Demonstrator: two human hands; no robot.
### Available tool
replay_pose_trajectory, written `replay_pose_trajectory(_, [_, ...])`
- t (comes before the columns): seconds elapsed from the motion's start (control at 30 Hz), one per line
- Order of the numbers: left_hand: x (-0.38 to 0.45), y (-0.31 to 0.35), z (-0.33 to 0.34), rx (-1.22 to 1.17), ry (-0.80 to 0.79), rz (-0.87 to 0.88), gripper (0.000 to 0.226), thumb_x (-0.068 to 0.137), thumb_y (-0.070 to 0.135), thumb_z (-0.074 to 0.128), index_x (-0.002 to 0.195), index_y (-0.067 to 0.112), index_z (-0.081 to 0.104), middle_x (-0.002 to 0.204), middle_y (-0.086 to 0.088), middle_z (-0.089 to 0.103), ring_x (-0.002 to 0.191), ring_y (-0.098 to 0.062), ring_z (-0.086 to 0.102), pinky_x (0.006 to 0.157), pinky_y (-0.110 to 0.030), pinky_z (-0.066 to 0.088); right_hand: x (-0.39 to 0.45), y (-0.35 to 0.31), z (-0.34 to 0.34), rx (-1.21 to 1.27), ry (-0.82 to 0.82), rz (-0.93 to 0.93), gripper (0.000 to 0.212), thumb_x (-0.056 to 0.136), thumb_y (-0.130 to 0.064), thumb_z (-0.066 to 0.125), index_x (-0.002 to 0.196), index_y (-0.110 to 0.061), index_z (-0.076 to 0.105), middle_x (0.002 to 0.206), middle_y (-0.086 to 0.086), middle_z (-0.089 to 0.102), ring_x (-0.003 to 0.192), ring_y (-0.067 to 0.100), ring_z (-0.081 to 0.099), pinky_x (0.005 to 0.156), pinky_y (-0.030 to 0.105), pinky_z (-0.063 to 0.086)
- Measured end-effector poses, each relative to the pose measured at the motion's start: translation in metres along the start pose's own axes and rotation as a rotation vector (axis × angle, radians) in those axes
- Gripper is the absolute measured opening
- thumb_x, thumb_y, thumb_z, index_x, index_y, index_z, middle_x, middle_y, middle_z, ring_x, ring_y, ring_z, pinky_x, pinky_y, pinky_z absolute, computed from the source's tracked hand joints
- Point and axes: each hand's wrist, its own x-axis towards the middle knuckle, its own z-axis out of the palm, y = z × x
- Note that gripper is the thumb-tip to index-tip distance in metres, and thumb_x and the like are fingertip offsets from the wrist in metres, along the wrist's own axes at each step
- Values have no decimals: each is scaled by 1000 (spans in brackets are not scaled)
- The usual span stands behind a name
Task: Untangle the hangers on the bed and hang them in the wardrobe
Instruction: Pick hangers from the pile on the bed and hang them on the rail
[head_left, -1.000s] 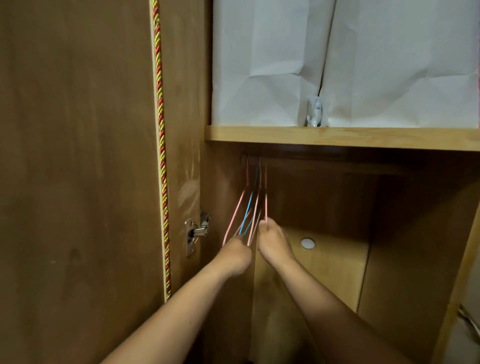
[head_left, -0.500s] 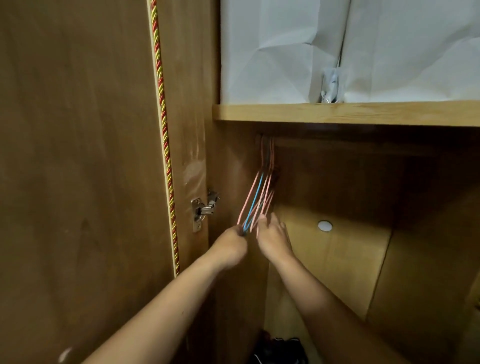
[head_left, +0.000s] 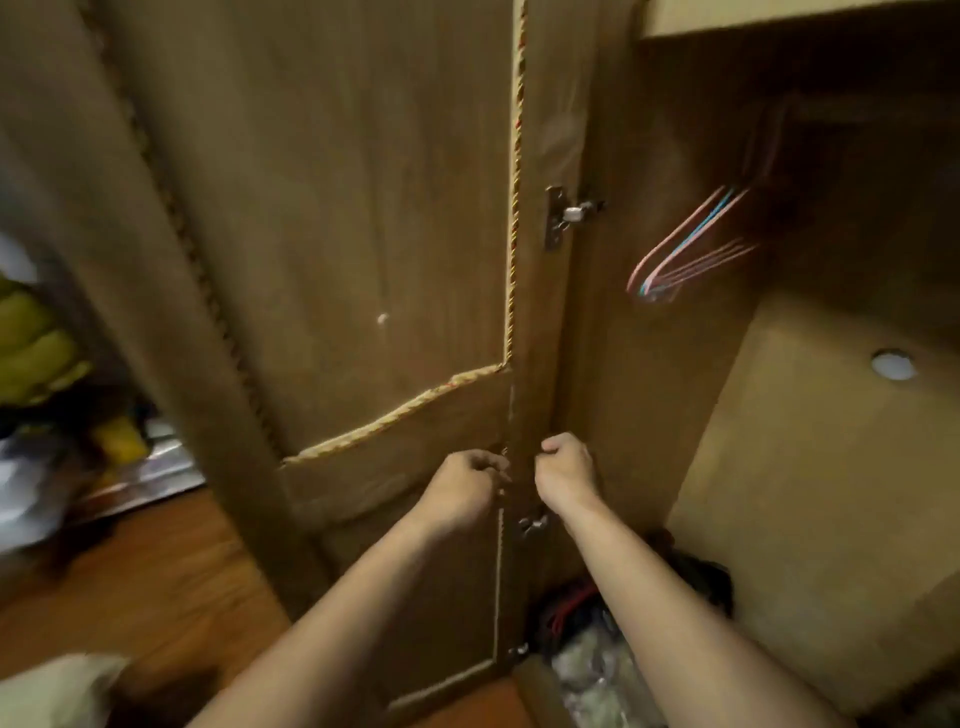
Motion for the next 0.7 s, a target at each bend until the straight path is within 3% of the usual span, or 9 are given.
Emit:
replay_pose_trajectory(0.13, [-100, -72, -53, -102, 216, -93, 21, 100, 6, 47, 103, 12, 67, 92, -3, 71, 77, -14, 66, 56, -18, 46, -88, -2, 81, -50, -305, -102, 24, 93, -7, 47, 98, -17, 68, 113, 7, 67, 106, 26, 61, 97, 37, 50])
replay_pose_trajectory(0.27, [-216, -162, -114, -265, 487, -280, 23, 99, 13, 44, 102, 17, 67, 86, 1, 72, 74, -18, 68, 63, -28, 48, -192, -17, 170, -162, -665, -238, 27, 92, -5, 45, 77, -13, 65, 89, 6, 70, 84, 25, 65, 79, 35, 53])
replay_pose_trajectory(0.37, [-327, -234, -143, -428, 695, -406, 21, 101, 12, 41, 100, 15, 62, 82, -1, 67, 58, -15, 60, 55, -24, 41, -288, -25, 237, -272, -891, -335, 26, 93, -11, 46, 81, -18, 68, 86, 4, 71, 81, 23, 67, 74, 34, 55])
replay_pose_trajectory(0.47, [-454, -295, -159, -625, 930, -511, 21, 97, 1, 41, 98, 10, 60, 81, -7, 61, 50, -13, 51, 45, -16, 32, -400, -23, 301, -368, -1143, -432, 23, 95, -13, 48, 82, -13, 68, 76, 3, 69, 68, 20, 64, 56, 26, 49])
replay_pose_trajectory(0.57, [-573, -344, -160, -725, 1162, -615, 19, 97, 5, 43, 95, 14, 60, 81, -4, 62, 57, -15, 56, 47, -17, 35, -516, -1, 359, -439, -1327, -504, 26, 84, -12, 52, 59, -17, 58, 62, 7, 60, 59, 27, 57, 59, 38, 45])
replay_pose_trajectory(0.63, [-652, -379, -155, -787, 1286, -672, 17, 97, 9, 44, 99, 16, 60, 77, 1, 62, 57, -14, 58, 52, -19, 36, -602, 22, 388, -496, -1449, -510, 28, 87, -9, 52, 60, -16, 57, 62, 6, 59, 59, 24, 56, 59, 33, 42])
replay_pose_trajectory(0.7, [-707, -404, -149, -847, 1352, -715, 16, 98, 11, 47, 99, 16, 61, 75, 3, 63, 55, -13, 59, 54, -21, 38, -666, 36, 398, -526, -1545, -538, 27, 91, -9, 55, 65, -16, 58, 63, 3, 60, 58, 21, 57, 48, 22, 42])
